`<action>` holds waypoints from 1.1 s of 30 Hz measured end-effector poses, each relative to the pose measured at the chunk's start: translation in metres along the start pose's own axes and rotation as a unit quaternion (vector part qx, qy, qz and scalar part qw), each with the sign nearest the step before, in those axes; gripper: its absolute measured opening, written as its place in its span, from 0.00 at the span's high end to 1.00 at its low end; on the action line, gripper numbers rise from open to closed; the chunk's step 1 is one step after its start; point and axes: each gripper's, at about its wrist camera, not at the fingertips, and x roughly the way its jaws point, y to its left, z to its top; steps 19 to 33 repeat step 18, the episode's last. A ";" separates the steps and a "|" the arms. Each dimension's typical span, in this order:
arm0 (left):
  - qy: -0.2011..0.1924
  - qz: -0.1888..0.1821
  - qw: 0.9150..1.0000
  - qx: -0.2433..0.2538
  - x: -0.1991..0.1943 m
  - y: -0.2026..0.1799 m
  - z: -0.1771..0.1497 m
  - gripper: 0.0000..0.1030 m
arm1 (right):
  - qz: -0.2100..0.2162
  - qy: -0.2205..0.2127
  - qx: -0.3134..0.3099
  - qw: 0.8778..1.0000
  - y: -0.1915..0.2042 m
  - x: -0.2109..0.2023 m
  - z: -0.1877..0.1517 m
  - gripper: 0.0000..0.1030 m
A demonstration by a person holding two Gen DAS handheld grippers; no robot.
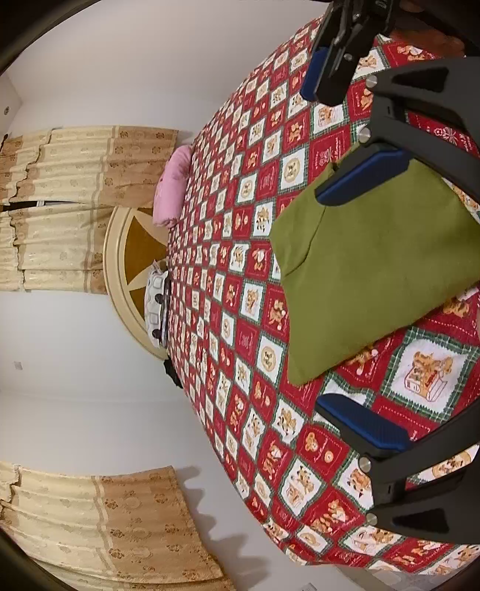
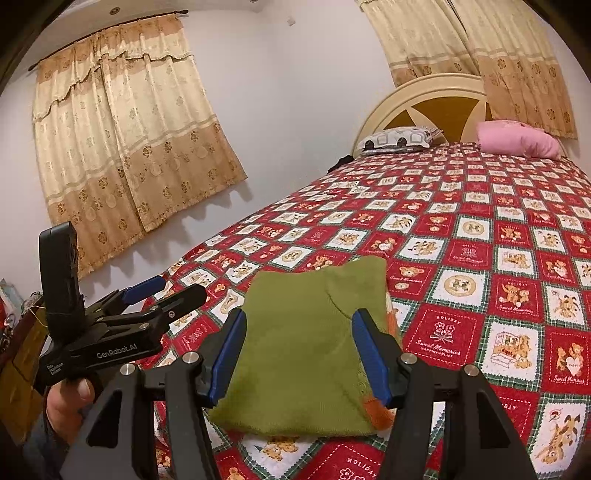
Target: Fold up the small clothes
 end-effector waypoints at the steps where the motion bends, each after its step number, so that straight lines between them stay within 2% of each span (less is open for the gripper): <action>1: -0.001 -0.001 1.000 0.001 0.000 0.000 0.001 0.00 | 0.001 -0.001 -0.001 1.000 0.001 -0.001 0.000 0.41; 13: -0.002 0.023 1.000 -0.008 -0.001 0.009 0.000 0.00 | 0.008 -0.005 -0.014 1.000 0.012 -0.004 0.002 0.41; 33: -0.001 0.022 1.000 0.002 -0.001 0.005 -0.001 0.00 | 0.006 -0.003 -0.014 1.000 0.013 -0.004 0.001 0.41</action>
